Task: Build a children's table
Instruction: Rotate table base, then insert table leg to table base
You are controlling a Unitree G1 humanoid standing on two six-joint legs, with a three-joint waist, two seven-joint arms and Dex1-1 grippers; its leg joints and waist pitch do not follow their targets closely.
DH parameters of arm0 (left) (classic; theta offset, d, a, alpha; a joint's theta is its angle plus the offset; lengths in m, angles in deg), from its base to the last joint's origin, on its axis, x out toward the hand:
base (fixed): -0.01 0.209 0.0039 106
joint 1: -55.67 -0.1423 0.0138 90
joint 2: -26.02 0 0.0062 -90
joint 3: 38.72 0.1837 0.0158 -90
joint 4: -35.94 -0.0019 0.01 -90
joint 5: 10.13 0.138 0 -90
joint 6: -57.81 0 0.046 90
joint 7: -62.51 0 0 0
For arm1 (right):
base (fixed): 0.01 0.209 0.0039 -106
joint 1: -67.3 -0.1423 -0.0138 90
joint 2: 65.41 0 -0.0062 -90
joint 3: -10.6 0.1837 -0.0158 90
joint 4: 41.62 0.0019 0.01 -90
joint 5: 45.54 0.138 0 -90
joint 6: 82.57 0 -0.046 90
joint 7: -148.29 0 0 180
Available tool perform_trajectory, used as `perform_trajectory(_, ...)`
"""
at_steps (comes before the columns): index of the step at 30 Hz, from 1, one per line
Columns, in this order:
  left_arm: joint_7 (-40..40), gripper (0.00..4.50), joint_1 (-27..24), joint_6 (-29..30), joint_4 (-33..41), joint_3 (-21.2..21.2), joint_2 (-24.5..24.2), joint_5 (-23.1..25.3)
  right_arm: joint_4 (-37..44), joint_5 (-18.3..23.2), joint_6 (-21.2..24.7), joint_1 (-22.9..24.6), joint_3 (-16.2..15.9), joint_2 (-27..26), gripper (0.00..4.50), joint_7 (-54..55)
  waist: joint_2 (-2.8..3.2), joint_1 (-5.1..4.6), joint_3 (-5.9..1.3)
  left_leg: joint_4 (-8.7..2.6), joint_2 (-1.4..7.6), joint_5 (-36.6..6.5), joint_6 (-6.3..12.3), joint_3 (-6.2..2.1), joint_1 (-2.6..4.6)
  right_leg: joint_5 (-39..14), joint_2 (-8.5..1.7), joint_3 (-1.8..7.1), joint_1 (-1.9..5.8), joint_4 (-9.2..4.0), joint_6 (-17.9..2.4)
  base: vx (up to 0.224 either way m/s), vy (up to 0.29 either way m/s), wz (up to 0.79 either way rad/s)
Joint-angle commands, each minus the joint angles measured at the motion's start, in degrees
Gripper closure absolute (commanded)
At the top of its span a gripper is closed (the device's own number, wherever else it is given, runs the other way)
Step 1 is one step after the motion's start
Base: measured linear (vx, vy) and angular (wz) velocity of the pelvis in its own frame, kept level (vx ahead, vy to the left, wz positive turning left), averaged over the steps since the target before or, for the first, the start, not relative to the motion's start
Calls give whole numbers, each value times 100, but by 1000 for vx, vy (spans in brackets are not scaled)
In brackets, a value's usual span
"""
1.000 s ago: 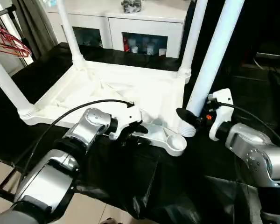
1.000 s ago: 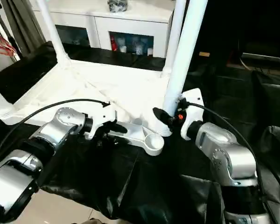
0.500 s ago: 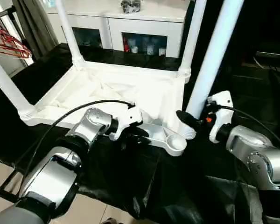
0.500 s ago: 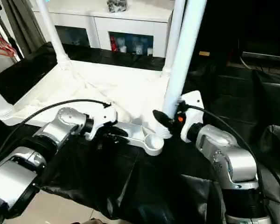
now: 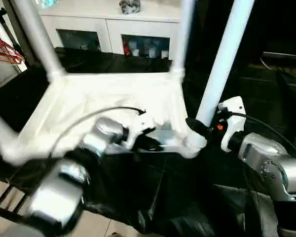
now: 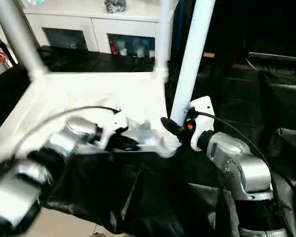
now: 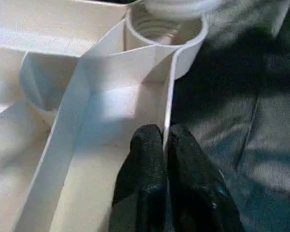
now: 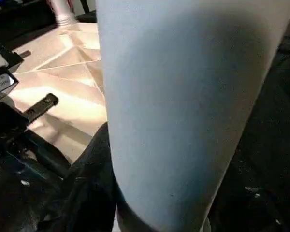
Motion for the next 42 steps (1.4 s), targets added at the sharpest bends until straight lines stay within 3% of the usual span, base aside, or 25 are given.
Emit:
perform_trajectory(1, 235, 449, -237, 308, 286, -92, -60, -66, -81, -62, -105, -117, -65, 3, 259, -38, -195, 58, -411, -405, 289, -382, 357, -108, -10, -737, -494, 266, 399, -422, -1552, 0, 0, 0)
perform_trajectory(5, 426, 450, -750, 357, 1163, 41, -93, 154, -355, -155, -237, -269, -196, -25, 259, -118, -181, 31, -404, -407, 305, -459, 359, -107, 0, -1007, -505, 271, 361, -444, -1437, 0, 0, 0)
perform_trajectory(6, 496, 450, -851, 365, 1323, 18, -82, 166, -441, -199, -286, -313, -266, -34, 259, -159, -225, 25, -392, -406, 287, -521, 364, -88, 14, -1170, -486, 271, 340, -476, -1371, 0, 0, 0)
perform_trajectory(8, 601, 450, -949, 481, 1525, 1, -93, 176, -535, -256, -342, -362, -335, -49, 259, -199, -202, 41, -378, -413, 285, -565, 327, -92, 11, -1397, -492, 276, 330, -489, -1267, 0, 0, 0)
perform_trajectory(9, 653, 450, -1011, 577, 1655, 9, -128, 193, -669, -331, -408, -430, -410, -57, 259, -244, -252, 35, -377, -423, 293, -564, 309, -94, 10, -1439, -491, 278, 327, -484, -1212, 0, 0, 0)
perform_trajectory(13, 639, 450, -1114, 685, 1875, 64, -237, 222, -956, -461, -561, -556, -538, -70, 259, -314, -229, 12, -386, -429, 294, -535, 252, -104, 13, -1318, -488, 274, 316, -469, -1216, 0, 0, 0)
perform_trajectory(15, 662, 450, -1174, 835, 2028, 60, -292, 246, -1160, -542, -659, -637, -622, -84, 259, -380, -249, 3, -412, -421, 302, -398, 288, -107, 3, -905, -498, 276, 337, -410, -1320, 0, 0, 0)
perform_trajectory(19, 725, 450, -1160, 925, 2076, 13, -300, 252, -1256, -578, -710, -657, -660, -97, 259, -423, -270, 8, -410, -415, 286, -302, 392, -93, 6, -675, -491, 278, 349, -407, -1394, 0, 0, 0)
perform_trajectory(25, 830, 450, -1155, 1034, 2103, -27, -343, 248, -1174, -564, -706, -519, -614, -24, 259, -508, -250, -3, -393, -430, 292, -519, 309, -99, 19, -918, -484, 276, 347, -443, -1361, 0, 0, 0)
perform_trajectory(41, 627, 450, -939, 1032, 1904, 79, -457, 322, -864, -524, -504, -306, -529, 132, 259, -555, -254, -7, -407, -418, 287, -445, 340, -103, 13, -734, -478, 277, 363, -424, -1431, 0, 0, 0)
perform_trajectory(42, 628, 450, -937, 1031, 1902, 77, -455, 318, -866, -522, -511, -302, -523, 125, 259, -552, -208, -10, -404, -415, 284, -492, 325, -98, 21, -755, -474, 276, 349, -443, -1434, 0, 0, 0)
